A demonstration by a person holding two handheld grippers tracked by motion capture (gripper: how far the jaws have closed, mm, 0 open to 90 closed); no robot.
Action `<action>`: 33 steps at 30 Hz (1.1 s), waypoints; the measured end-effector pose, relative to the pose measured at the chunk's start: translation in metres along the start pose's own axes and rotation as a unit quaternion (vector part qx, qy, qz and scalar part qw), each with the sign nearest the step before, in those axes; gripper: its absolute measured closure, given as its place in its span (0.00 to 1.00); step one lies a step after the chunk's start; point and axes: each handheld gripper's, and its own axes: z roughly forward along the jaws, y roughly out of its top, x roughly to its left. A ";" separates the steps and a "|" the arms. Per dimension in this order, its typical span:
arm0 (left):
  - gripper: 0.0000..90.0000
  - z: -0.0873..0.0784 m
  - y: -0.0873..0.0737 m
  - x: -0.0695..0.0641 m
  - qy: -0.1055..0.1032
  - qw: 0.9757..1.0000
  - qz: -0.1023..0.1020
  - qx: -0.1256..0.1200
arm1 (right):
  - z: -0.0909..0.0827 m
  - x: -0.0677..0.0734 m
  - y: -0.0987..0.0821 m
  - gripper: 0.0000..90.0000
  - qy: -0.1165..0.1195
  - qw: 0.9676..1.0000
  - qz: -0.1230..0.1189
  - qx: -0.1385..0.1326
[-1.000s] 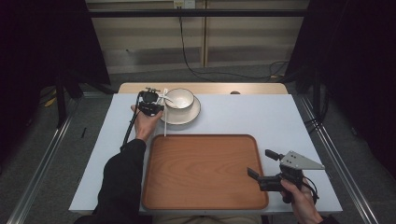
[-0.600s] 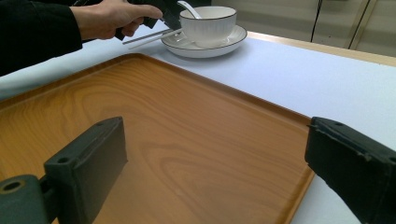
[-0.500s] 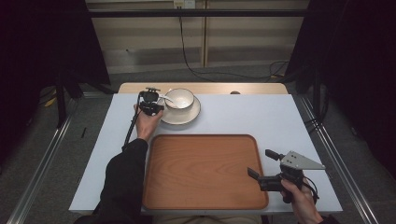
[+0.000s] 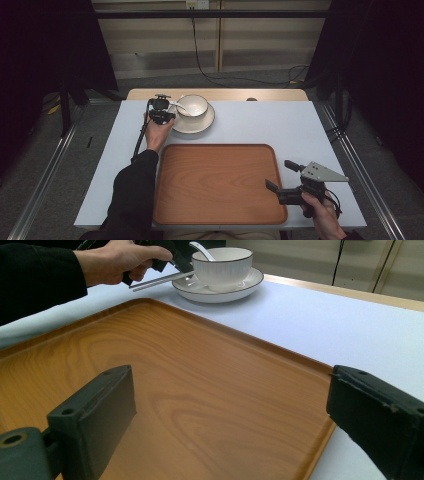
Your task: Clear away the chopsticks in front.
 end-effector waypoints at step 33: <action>0.95 -0.030 -0.017 0.003 0.002 0.999 -0.015 -0.041 | -0.002 0.001 0.000 0.06 -0.001 1.000 0.002 -0.003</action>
